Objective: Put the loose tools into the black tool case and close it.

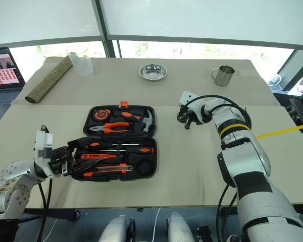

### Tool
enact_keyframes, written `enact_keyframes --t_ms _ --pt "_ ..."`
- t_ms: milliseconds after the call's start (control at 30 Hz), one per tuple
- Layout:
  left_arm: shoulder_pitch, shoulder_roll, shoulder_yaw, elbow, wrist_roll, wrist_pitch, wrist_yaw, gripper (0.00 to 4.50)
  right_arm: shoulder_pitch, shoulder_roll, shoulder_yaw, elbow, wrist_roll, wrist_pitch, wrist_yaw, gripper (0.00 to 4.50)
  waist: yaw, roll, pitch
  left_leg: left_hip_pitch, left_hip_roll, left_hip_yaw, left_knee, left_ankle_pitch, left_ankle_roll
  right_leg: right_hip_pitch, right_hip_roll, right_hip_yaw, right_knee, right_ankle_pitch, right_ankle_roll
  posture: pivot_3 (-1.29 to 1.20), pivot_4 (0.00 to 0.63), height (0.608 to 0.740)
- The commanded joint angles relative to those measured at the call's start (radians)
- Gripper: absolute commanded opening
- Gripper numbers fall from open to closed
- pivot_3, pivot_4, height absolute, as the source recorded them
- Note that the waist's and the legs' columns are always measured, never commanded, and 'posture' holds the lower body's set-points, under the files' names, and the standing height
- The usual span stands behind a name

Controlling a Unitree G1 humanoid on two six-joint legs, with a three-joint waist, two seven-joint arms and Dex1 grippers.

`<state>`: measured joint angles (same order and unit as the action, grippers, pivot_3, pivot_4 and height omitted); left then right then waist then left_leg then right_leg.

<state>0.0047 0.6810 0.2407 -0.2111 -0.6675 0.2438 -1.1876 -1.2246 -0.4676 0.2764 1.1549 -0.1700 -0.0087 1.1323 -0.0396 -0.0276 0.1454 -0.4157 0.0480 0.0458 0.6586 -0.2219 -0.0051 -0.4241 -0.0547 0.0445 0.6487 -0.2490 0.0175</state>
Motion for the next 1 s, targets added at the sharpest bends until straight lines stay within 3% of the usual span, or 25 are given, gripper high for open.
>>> enact_keyframes --t_ms 33,167,267,333,533,767,1000 --pt "0.039 0.037 0.025 -0.033 0.022 -0.075 -0.073 4.5 0.041 -0.038 -0.044 -0.409 0.177 0.215 0.297 0.02 -0.003 0.001 0.001 0.0 0.0 0.0 0.0 0.0 0.0 0.0 0.0 0.0 0.0 0.0 0.0 0.0 0.15 0.74" --pt "0.086 0.068 0.033 -0.024 0.043 -0.13 -0.134 4.5 0.219 -0.102 -0.012 -0.955 0.339 0.547 0.404 0.02 0.004 0.001 0.001 0.0 0.002 -0.003 0.0 -0.001 0.001 0.0 0.001 -0.002 0.0 0.0 0.0 0.0 0.15 0.74" --pt "0.109 0.074 0.038 0.021 0.059 -0.171 -0.169 4.5 0.365 -0.101 0.053 -1.286 0.414 0.75 0.345 0.02 0.014 0.001 0.001 0.0 0.002 -0.004 0.0 -0.001 0.001 0.001 -0.001 -0.003 0.0 0.0 0.0 0.0 0.15 0.74" --pt "0.116 0.073 0.037 0.037 0.066 -0.188 -0.177 4.5 0.428 -0.104 0.092 -1.384 0.416 0.785 0.306 0.02 0.02 0.001 0.001 0.001 0.001 -0.003 0.001 -0.001 0.001 0.001 -0.001 -0.003 0.0 0.0 0.0 0.0 0.15 0.74" --pt "0.151 0.068 0.039 0.025 0.068 -0.199 -0.175 4.5 0.489 -0.09 0.209 -1.462 0.326 0.859 0.122 0.02 0.026 0.001 0.001 0.001 0.0 -0.001 0.002 -0.001 0.001 0.001 -0.001 -0.002 0.0 0.0 0.0 0.0 0.15 0.74" --pt "0.181 0.064 0.059 0.006 0.063 -0.205 -0.149 4.5 0.496 -0.205 0.346 -1.502 0.282 0.888 0.126 0.02 0.027 0.0 0.001 0.001 0.0 -0.001 0.002 -0.001 0.001 0.001 0.0 -0.002 0.0 0.0 0.0 0.0 0.15 0.74" --pt "0.184 0.054 0.065 -0.003 0.071 -0.21 -0.114 4.5 0.46 -0.185 0.354 -1.457 0.288 0.895 0.093 0.02 0.028 0.0 0.001 0.001 0.0 -0.001 0.002 -0.001 0.001 0.001 0.0 -0.002 0.0 0.0 0.0 0.0 0.15 0.74"
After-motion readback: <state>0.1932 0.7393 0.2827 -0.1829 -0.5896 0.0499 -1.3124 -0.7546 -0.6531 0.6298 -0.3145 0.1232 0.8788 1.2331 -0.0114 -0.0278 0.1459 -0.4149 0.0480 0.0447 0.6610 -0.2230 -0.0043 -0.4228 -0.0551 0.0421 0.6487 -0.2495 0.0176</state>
